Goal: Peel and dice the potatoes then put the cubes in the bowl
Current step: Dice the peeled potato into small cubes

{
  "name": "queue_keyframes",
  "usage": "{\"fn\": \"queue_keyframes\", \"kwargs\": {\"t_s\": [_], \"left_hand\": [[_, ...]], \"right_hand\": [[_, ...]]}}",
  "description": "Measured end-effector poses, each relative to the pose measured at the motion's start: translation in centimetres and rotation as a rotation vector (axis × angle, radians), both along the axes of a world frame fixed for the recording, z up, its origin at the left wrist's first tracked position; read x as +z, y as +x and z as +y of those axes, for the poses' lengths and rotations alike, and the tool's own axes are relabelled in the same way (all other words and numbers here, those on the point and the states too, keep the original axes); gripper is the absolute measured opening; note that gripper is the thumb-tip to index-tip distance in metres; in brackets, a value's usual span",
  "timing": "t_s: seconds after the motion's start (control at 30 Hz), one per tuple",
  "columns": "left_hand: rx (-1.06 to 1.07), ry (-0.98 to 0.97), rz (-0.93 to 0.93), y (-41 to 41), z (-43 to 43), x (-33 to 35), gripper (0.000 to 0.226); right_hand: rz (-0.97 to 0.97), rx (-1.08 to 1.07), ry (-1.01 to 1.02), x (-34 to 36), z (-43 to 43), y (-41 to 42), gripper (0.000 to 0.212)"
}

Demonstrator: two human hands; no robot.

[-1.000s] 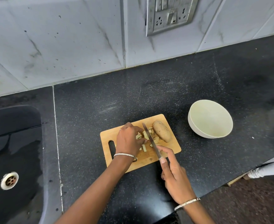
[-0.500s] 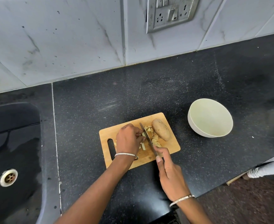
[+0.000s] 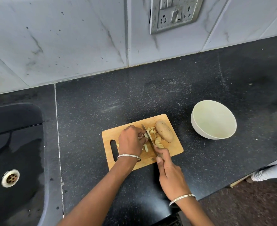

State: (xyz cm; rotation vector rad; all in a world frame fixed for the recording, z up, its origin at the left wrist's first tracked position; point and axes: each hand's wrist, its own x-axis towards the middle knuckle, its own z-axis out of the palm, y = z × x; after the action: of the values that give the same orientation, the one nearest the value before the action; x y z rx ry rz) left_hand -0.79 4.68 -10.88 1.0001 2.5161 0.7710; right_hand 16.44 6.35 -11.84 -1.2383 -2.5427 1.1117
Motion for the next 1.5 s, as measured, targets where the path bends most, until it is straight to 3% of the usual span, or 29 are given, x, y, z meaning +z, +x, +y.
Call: {"fn": "queue_keyframes", "kwargs": {"t_s": [0.23,0.43,0.63,0.8,0.93,1.2,1.27,1.37,1.5], "left_hand": [[-0.003,-0.019,0.0,-0.3,-0.2,0.4,0.026],[-0.076,0.042,0.022,-0.9,0.3,0.6,0.041],[-0.207,-0.048,0.112,-1.0,1.3,0.2,0.045],[-0.173,-0.047,0.158,-1.3,0.8,-0.2,0.028],[-0.156,-0.056,0.18,-1.8,0.1,-0.4,0.03],[-0.166,0.022,0.085,-2.2,-1.1,0.0,0.038],[-0.182,0.065,0.084,-1.7,-1.7,0.4,0.051],[-0.229,0.078,0.283,-0.9,-3.0,1.2,0.064],[-0.471,0.063,0.52,-0.6,-3.8,1.1,0.039]], "right_hand": [[0.107,-0.024,-0.09,1.2,-0.9,3.5,0.031],[0.252,-0.091,-0.164,2.6,0.1,3.0,0.033],[0.39,-0.26,-0.566,3.4,0.9,1.4,0.033],[0.41,-0.274,-0.718,3.4,0.6,0.9,0.031],[0.407,-0.274,-0.795,3.4,0.1,0.8,0.031],[0.557,-0.338,-1.226,3.6,-0.3,1.0,0.033],[0.569,-0.32,-1.214,3.6,-0.3,1.0,0.033],[0.498,-0.271,-1.093,3.9,-0.1,0.8,0.031],[0.262,-0.111,-0.622,3.9,0.2,1.1,0.028]]}}
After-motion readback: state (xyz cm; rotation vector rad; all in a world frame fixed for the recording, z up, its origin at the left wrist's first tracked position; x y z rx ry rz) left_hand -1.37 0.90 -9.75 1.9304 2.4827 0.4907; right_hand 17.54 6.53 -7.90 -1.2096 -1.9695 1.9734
